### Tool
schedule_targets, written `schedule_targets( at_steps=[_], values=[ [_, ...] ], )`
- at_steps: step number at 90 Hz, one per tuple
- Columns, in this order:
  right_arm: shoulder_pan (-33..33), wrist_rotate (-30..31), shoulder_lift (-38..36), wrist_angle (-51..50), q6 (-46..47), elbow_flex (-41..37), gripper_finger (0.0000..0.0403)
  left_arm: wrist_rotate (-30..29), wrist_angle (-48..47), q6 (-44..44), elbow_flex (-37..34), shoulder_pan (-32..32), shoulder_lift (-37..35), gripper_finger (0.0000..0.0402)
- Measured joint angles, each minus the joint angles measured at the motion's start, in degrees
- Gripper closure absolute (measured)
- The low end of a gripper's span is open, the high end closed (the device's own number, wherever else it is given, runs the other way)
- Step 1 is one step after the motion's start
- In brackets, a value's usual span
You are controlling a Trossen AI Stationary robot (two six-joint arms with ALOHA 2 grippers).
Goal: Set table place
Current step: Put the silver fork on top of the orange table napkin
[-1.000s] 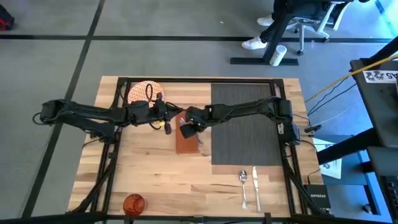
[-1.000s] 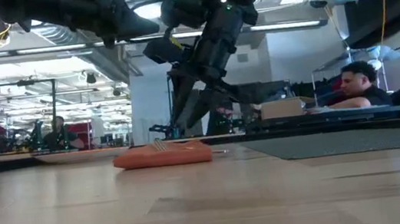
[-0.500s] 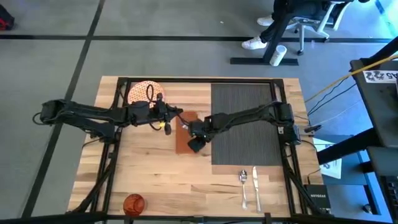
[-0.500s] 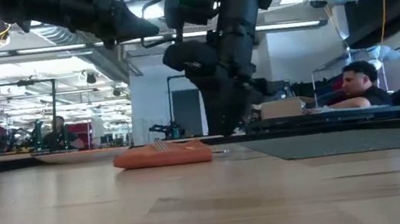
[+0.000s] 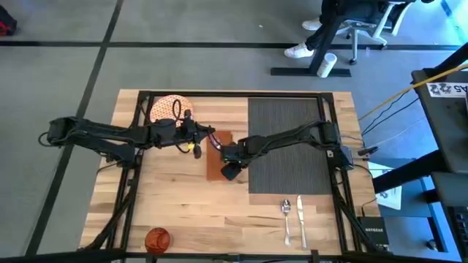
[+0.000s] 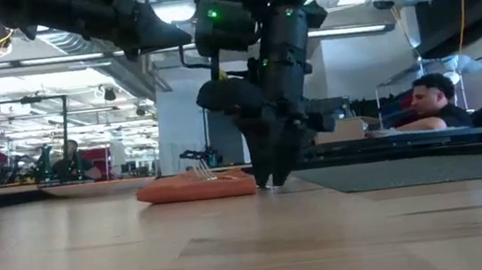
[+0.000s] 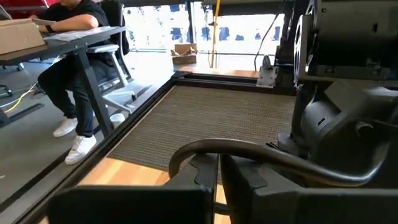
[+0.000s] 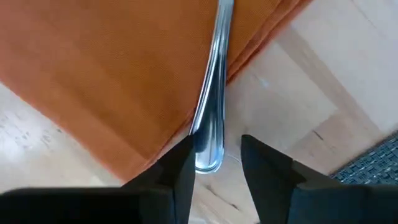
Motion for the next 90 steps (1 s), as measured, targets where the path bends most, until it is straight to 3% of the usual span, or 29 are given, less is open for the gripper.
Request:
schedule_targets(
  at_steps=[27, 61, 90],
  values=[
    [0.0, -2.5, 0.3, 3.2, 0.5, -0.2, 0.0288, 0.1, -1.8, -0.4, 0.0, 1.4, 0.0, 0.0402],
    [0.0, -1.3, 0.3, 3.6, 1.5, -0.2, 0.0290, 0.1, -2.4, -0.7, 0.0, 1.8, 0.0, 0.0402],
    [0.0, 1.5, 0.3, 2.7, 0.7, -0.2, 0.0396, 0.0, -2.5, -0.7, 0.0, 1.8, 0.0, 0.0402]
  ],
)
